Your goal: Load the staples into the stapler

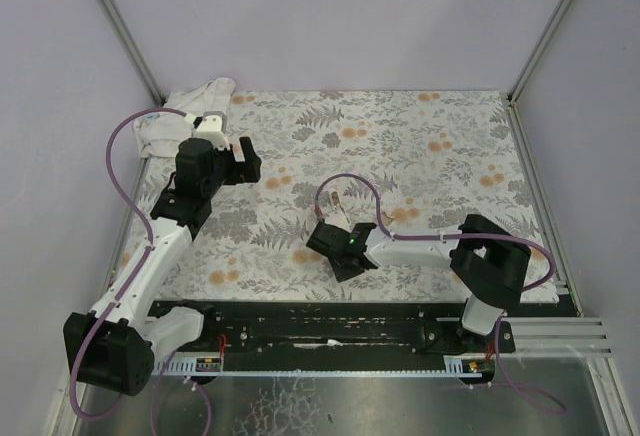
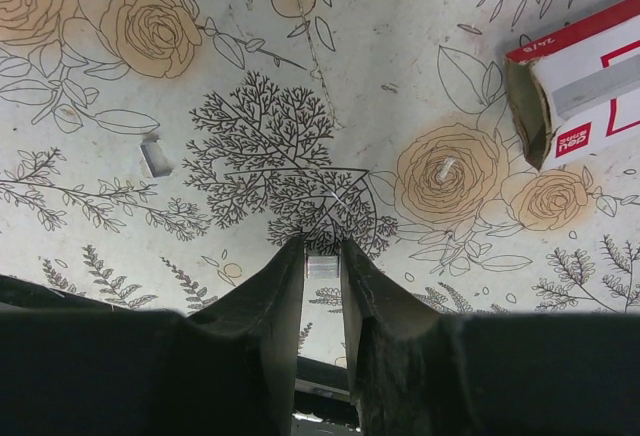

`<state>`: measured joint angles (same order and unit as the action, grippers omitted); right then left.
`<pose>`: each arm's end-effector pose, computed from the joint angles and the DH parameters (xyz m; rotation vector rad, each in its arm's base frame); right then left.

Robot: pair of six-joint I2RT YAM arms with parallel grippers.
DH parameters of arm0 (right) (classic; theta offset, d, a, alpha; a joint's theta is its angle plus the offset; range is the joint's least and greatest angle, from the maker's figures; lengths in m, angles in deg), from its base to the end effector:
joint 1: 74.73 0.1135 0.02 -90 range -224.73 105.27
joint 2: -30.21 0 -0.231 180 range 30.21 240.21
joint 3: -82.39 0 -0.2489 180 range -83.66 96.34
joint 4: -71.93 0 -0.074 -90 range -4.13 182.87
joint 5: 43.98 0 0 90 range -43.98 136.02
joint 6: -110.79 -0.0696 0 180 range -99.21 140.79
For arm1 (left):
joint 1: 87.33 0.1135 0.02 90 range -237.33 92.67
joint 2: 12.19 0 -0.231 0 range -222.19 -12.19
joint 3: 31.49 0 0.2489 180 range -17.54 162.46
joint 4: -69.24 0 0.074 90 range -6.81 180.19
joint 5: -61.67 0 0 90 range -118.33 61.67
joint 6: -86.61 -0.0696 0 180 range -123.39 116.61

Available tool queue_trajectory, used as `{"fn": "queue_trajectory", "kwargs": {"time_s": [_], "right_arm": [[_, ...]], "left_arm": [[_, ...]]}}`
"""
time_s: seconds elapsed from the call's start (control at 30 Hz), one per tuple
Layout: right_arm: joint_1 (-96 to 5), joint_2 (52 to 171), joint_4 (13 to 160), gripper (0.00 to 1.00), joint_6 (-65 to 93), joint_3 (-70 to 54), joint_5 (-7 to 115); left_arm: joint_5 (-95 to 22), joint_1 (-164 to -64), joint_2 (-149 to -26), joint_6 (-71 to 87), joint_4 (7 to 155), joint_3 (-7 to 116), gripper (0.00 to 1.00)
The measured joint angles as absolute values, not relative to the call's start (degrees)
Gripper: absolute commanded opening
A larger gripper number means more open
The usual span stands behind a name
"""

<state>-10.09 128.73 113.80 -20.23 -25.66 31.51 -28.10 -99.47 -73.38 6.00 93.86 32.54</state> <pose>0.1566 0.2896 0.0991 -0.4900 2.6642 0.2026 0.2842 -0.0608 0.2750 0.0443 1.9583 -0.2439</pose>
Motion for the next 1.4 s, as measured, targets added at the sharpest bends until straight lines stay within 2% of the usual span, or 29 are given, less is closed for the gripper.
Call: {"fn": "queue_trajectory", "kwargs": {"time_s": [0.6,0.83,1.13,1.4], "right_arm": [[-8.71,128.78,113.88,0.3,-19.9,-25.77,29.96],[-8.6,128.8,113.86,0.22,-19.81,-25.77,29.87],[-8.91,126.94,115.15,0.22,-16.6,-25.68,28.65],[-20.45,120.86,112.07,0.23,-6.09,-25.0,31.38]], "left_arm": [[-28.03,-99.47,-73.38,6.0,93.86,32.54,0.98],[-27.97,-99.47,-73.38,6.0,93.86,32.54,0.98],[-27.6,-99.47,-73.38,6.0,93.86,32.52,0.99],[-26.79,-99.47,-73.38,5.97,93.86,32.43,0.99]]}}
